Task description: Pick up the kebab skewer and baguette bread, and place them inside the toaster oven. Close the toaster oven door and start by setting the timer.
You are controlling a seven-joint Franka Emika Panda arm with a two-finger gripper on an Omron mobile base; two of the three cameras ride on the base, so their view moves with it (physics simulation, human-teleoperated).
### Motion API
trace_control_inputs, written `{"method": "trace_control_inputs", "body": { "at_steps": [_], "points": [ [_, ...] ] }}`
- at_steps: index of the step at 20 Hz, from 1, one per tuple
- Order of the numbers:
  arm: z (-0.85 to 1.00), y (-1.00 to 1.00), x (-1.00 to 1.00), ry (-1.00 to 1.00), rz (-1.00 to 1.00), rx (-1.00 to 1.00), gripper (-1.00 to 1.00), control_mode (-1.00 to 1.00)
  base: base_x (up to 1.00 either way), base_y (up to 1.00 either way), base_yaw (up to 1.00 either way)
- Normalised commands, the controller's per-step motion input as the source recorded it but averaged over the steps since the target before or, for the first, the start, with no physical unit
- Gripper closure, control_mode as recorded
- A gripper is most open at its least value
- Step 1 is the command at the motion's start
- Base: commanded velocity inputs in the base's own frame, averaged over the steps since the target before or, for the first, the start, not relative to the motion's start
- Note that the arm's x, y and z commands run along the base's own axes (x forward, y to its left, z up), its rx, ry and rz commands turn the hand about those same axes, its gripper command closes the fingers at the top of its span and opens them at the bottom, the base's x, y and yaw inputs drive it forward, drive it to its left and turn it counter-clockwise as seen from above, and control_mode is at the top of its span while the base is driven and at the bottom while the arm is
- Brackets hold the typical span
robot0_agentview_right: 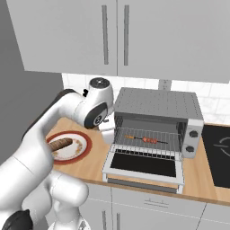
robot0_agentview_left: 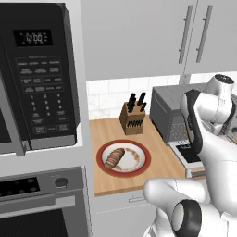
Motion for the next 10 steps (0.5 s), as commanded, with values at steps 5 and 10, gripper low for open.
{"method": "trace_control_inputs", "body": {
  "at_steps": [5, 10],
  "points": [
    [-0.05, 1.00, -0.02, 0.16, 0.18, 0.00, -1.00, -1.00, 0.00, 0.00, 0.00],
    [-0.25, 0.85, 0.11, 0.06, 0.11, -0.04, -1.00, -1.00, 0.00, 0.00, 0.00]
  ]
}}
